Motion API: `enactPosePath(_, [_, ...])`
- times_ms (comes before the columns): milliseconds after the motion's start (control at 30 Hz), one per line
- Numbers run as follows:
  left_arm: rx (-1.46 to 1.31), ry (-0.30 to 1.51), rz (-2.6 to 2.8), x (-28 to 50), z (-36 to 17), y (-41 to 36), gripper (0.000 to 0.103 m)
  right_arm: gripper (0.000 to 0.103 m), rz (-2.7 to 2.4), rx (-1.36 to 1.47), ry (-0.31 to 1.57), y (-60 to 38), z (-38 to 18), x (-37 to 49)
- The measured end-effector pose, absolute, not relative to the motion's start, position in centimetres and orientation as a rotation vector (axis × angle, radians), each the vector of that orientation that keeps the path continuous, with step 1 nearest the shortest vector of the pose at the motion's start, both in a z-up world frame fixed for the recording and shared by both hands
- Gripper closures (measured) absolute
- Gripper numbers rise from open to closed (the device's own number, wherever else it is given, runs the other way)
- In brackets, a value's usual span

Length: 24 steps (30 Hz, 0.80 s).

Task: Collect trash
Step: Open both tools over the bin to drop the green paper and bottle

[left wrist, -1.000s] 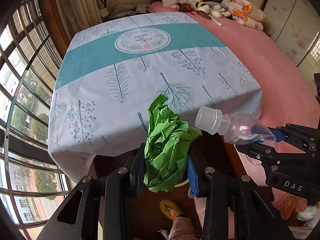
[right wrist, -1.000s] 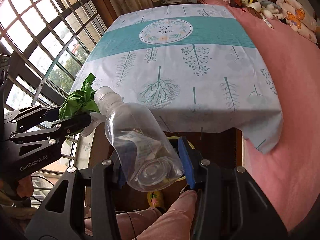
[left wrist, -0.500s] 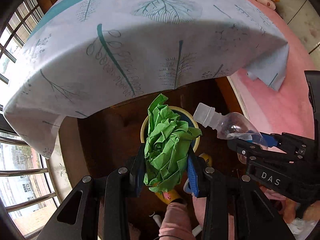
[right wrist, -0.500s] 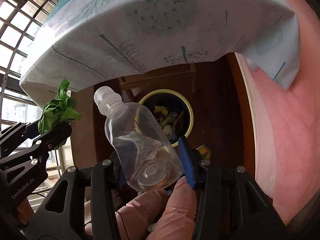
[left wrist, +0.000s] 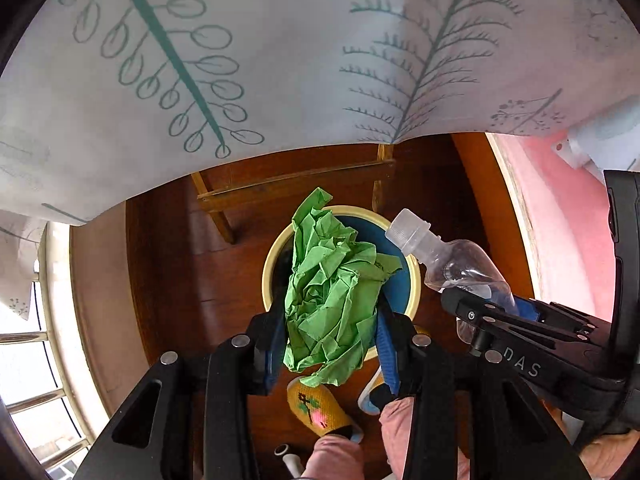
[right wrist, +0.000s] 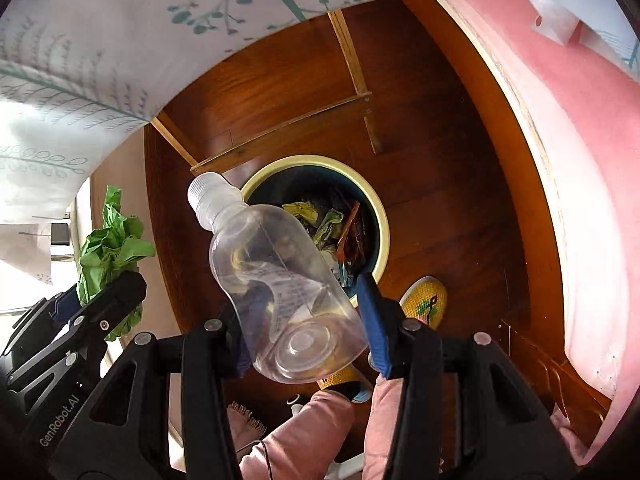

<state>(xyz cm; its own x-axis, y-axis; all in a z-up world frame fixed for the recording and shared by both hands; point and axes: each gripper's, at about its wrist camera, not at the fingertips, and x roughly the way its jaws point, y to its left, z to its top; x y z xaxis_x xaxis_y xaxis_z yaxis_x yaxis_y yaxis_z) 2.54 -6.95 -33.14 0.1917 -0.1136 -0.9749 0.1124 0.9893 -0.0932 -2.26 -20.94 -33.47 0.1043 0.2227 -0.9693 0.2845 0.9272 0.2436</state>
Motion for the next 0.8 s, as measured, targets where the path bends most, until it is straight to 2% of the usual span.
enactPosePath(67, [-0.029,1.376,-0.148,3.1,-34.4,-6.3,0.055,0.061,-0.042,0.433,1.478,-20.9,-34.7,-1.6])
enactPosePath(133, [-0.05,1.39,-0.137,3.7,-35.6,-5.9,0.039,0.06,-0.034,0.443,1.474,-20.9,-35.7,-1.7])
enactPosePath(167, [-0.057,1.395,-0.134,3.9,-36.0,-5.8,0.026,0.06,-0.032,0.446,1.471,-20.9,-36.2,-1.6])
enactPosePath(200, [-0.062,1.39,-0.128,3.9,-36.3,-5.2,0.018,0.06,-0.034,0.446,1.472,-20.8,-36.7,-1.5])
enactPosePath(233, [-0.062,1.388,-0.124,4.0,-36.7,-5.0,0.016,0.055,-0.036,0.448,1.473,-20.8,-37.0,-1.3])
enactPosePath(267, [-0.06,1.4,-0.121,4.2,-37.1,-4.9,0.014,0.047,-0.034,0.457,1.471,-20.8,-37.4,-1.2])
enactPosePath(333, [-0.048,1.448,-0.097,4.5,-38.2,-4.4,0.014,0.04,-0.023,0.479,1.467,-21.0,-38.0,-1.0])
enactPosePath(800, [-0.085,1.375,-0.008,3.2,-36.9,-1.6,0.014,0.037,0.0,0.393,1.453,-19.6,-39.9,-0.4])
